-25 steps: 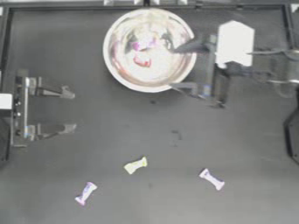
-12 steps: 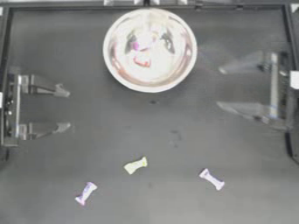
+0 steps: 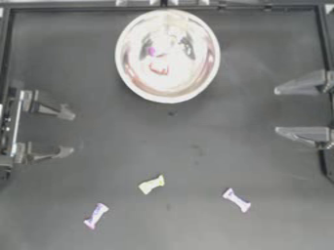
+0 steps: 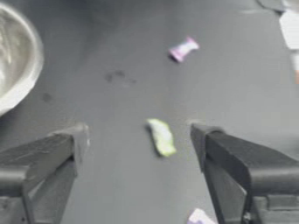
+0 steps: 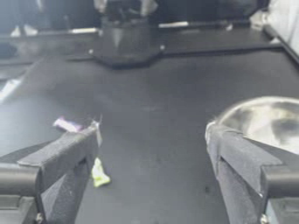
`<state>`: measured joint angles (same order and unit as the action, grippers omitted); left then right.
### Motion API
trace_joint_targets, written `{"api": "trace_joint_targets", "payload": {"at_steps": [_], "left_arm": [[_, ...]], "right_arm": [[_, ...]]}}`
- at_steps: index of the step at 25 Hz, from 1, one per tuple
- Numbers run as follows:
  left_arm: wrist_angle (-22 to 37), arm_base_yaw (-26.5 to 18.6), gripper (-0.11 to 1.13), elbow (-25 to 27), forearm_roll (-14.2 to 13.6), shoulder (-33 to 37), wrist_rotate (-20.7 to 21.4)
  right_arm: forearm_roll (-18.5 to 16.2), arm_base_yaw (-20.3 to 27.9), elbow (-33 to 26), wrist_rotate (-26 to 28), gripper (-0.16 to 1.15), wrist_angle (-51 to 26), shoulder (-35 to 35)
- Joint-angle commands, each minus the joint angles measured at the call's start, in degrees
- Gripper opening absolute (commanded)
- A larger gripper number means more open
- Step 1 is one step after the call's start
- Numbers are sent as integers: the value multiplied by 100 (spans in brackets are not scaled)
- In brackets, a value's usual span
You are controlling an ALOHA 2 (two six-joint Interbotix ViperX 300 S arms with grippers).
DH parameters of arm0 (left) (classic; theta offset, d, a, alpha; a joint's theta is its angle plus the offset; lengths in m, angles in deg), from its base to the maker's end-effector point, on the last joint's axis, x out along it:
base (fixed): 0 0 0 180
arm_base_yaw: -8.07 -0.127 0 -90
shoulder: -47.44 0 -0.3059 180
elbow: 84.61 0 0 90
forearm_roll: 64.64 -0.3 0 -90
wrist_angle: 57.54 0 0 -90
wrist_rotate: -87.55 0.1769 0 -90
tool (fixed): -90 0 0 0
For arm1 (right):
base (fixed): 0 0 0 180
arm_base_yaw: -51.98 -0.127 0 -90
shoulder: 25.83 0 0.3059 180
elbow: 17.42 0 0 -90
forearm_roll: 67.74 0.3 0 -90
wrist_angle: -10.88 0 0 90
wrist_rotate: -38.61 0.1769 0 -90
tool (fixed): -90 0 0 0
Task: Put candies in bowl
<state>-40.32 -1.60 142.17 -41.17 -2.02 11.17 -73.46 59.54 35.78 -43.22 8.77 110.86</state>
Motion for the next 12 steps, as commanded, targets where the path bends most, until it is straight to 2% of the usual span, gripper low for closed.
{"api": "trace_joint_targets", "payload": {"at_steps": [1,4,6,9,10,12], "left_arm": [[554,-26,99,-387,-308,-79,-571],[1151,18,99,-668,-879,-220,-1512],[1644,167,99,-905,-1538,-360,-2338],[2452,791,98,-1362,-2786,-738,-3806],[2804,1195,98,-1547,-3366,-932,-4465],[3384,1872,100,-1854,-4201,-1248,-5502]], "right_arm": [[44,9,-35,0,100,0,-26],[79,9,-9,0,100,-35,-18],[105,9,9,0,100,-44,-18],[114,9,18,0,100,-88,-9],[114,9,18,0,100,-105,-18],[123,9,44,0,100,-123,-9]]}}
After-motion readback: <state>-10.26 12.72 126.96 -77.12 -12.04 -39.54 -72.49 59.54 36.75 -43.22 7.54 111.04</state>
